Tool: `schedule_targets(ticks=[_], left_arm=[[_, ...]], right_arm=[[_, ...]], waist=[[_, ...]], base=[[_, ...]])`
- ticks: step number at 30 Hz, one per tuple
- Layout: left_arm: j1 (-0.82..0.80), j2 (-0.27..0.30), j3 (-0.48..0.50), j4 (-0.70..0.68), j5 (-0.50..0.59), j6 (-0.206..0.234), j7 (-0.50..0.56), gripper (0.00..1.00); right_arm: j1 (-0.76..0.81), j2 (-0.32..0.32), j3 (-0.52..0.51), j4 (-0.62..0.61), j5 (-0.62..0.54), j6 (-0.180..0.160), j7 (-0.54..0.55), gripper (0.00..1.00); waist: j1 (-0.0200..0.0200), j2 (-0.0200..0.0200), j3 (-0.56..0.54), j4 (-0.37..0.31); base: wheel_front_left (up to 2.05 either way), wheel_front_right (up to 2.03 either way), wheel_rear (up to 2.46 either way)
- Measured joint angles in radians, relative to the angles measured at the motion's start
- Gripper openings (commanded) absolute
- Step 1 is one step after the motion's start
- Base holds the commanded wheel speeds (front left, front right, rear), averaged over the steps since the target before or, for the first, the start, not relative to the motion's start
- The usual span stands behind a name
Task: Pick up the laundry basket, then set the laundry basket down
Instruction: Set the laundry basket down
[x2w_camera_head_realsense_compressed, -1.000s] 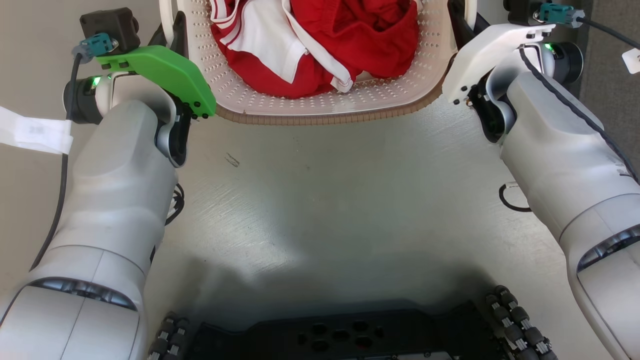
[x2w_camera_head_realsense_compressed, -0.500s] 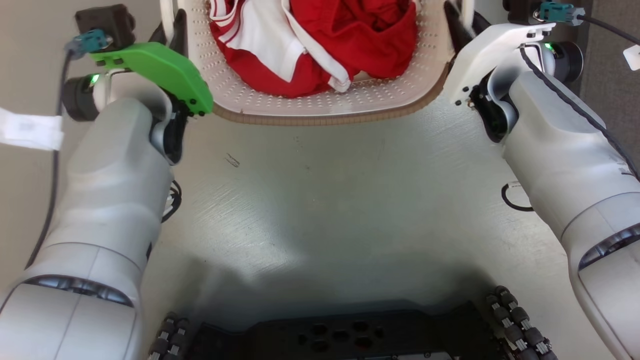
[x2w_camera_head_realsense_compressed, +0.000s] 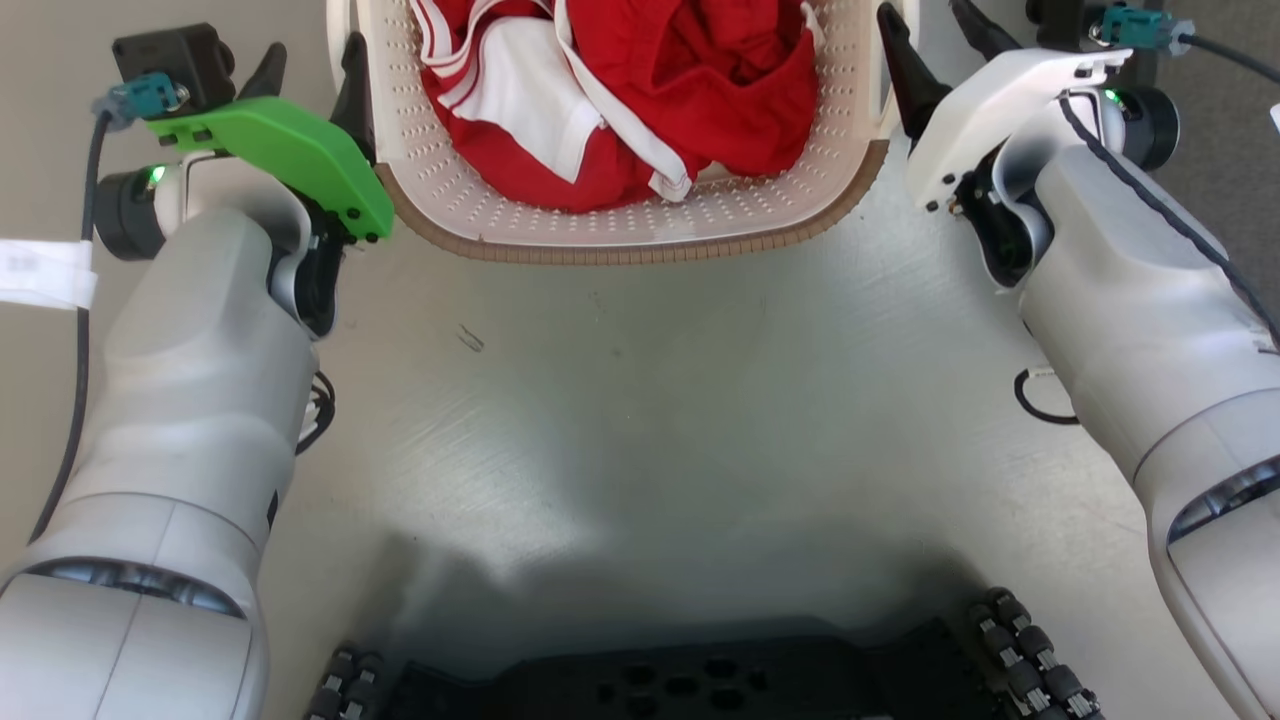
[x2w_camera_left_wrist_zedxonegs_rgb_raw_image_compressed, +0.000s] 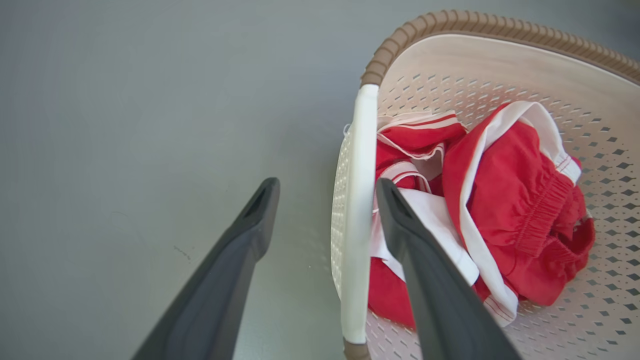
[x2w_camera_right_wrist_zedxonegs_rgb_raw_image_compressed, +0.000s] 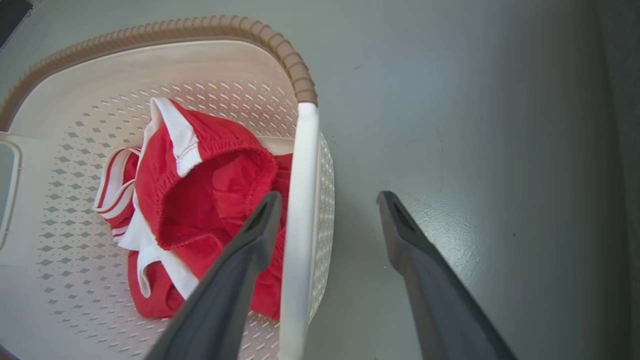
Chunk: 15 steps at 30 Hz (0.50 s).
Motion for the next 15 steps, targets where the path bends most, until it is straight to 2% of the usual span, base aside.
schedule_targets(ticks=[9, 15], left_arm=[[0.039, 0.001, -0.024, -0.015, 0.024, -0.002, -0.002, 1.00], [0.061, 0.003, -0.016, -0.067, 0.043, -0.002, -0.003, 1.00]], right_arm=[[0.041, -0.003, -0.004, -0.032, -0.002, 0.009, -0.006, 1.00], [0.071, -0.029, -0.037, -0.111, -0.007, 0.009, -0.006, 1.00]], waist=[[0.0000, 0.0000, -0.070, 0.001], [0.0000, 0.0000, -0.141, 0.000]], base=[[0.00, 0.00, 0.00], [0.00, 0.00, 0.00]])
